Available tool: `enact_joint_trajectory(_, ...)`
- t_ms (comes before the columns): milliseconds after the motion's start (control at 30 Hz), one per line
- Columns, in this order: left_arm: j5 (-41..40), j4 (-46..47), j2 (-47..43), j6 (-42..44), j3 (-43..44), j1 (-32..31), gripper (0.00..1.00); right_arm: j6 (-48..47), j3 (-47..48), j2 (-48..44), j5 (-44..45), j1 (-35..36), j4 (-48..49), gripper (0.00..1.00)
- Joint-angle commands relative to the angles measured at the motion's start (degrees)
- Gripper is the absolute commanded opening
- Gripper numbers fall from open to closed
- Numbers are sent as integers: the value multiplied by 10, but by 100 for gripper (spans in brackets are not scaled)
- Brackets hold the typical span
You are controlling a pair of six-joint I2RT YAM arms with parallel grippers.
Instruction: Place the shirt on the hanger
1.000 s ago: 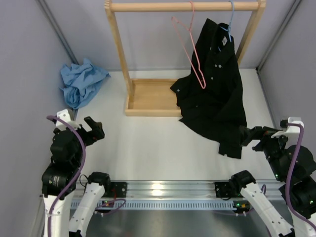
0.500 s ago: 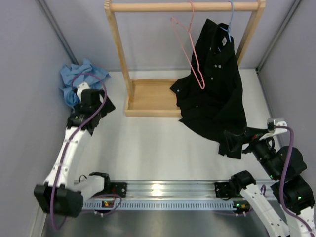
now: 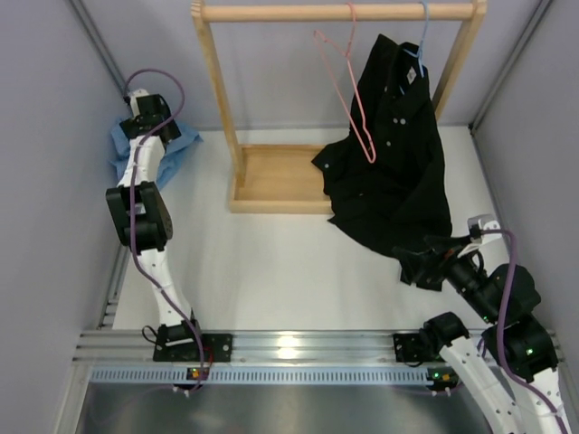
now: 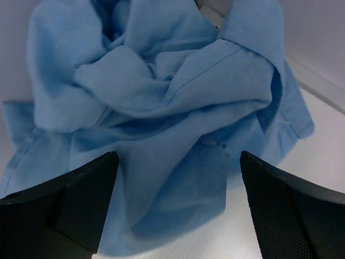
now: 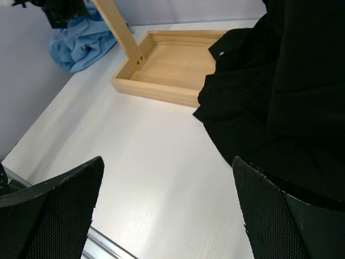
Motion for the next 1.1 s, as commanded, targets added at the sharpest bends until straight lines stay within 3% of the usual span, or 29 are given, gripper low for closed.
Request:
enact_joint_trajectory(0,-46,22,68,79,77,-7,98,4,1,9,-35,5,49,99)
enact_joint_trajectory(33,-41,17,79,81,97,-7,93,1,1,12,-28,5,49,99)
enact_joint_trajectory(67,-38,17,88,78,100,-8,78,-1,3,12,-22,5,49,100)
enact_joint_trajectory(200,-68,16,49,56,98,-9,0,-5,6,14,-1,5,48,99)
enact_joint_trajectory(267,-89,2,4,33,75,-16,0,-6,6,15,0,5,48,99)
enact_joint_trajectory(367,-135,-1,-142,10,-20,-60,0,-8,1,20,13,5,48,99)
enact_joint_trajectory(567,-304,-12,-437,0,-224,-275,0,-12,15,20,35,5,41,100)
enact_joint_trajectory(633,-314,-53,-523,-25,-283,-355,0,-11,21,17,32,5,40,100)
enact_joint_trajectory(767,-270,-151,-620,-79,-327,-472,0,-4,28,21,27,5,41,99)
enact_joint_trajectory(867,-130,-159,-648,-70,-370,-534,0,2,34,29,38,5,42,99)
enact_joint_trajectory(900,-51,-158,-645,-70,-381,-554,0,9,35,38,45,5,44,99)
enact_joint_trajectory(1067,69,-107,-551,-66,-424,-623,0,24,23,68,30,5,65,99)
